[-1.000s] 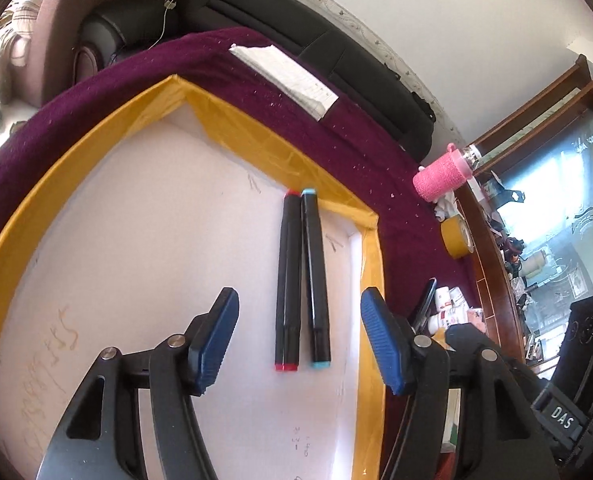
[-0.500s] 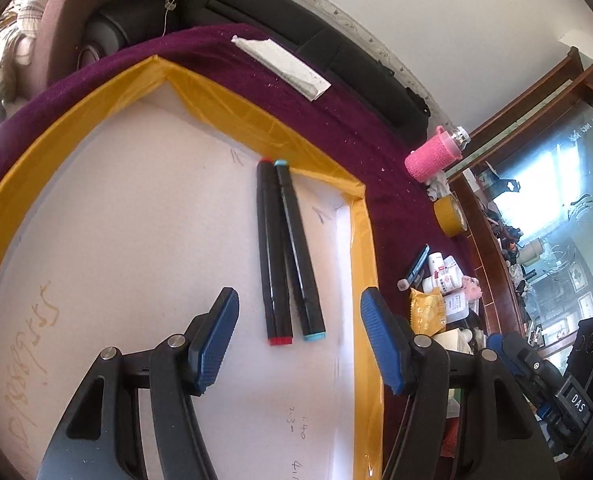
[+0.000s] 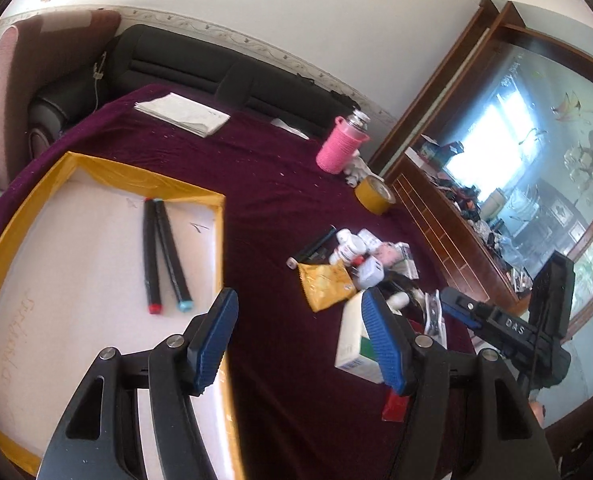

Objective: Organize objects
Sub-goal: 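Grasp the green-and-white medicine box with the left gripper while the right grasps the white charger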

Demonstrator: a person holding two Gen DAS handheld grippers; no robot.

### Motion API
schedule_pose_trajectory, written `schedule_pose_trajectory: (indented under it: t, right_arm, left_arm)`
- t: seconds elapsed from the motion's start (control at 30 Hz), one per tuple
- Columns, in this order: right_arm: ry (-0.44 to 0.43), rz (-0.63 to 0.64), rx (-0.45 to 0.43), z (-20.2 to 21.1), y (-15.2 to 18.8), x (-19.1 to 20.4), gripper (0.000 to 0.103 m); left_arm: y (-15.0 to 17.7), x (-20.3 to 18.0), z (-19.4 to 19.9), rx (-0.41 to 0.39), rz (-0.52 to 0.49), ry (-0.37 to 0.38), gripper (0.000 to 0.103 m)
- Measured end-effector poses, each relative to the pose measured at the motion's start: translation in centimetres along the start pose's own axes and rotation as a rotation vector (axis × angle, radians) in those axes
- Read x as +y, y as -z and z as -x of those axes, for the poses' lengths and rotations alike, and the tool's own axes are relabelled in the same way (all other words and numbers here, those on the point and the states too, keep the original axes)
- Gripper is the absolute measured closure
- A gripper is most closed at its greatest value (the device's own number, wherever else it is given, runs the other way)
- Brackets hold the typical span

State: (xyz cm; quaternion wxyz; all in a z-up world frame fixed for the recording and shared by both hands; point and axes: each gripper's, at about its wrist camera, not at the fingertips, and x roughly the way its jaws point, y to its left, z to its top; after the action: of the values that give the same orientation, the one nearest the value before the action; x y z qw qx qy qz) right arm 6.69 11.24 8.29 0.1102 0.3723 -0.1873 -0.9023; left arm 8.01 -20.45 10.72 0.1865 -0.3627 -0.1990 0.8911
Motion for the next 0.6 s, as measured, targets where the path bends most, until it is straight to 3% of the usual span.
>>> schedule_pose_trajectory:
  t: [0.13, 0.3, 0.53, 0.6]
  right_arm:
    - [-0.003, -0.007, 0.050, -0.6, -0.3, -1.0, 0.053]
    - [-0.039, 0.018, 0.175, -4.2, -0.4, -0.5, 0.053]
    - [0.074, 0.033, 0.257, -10.1, -1.2, -0.8, 0.052]
    - [-0.008, 0.040, 0.342, -11.1, -0.1, 0.0, 0.052]
  left_arm:
    - [1.9, -2.0, -1.3, 0.037, 0.010, 0.055, 0.045]
    - [4.1, -2.2, -2.2, 0.047, 0.003, 0.006, 0.045]
    - [3.8, -0.7, -0.3, 0.010, 0.002, -0.038, 0.045]
    - [3.5, 0.0, 0.2, 0.002, 0.018, -0.040, 0.045]
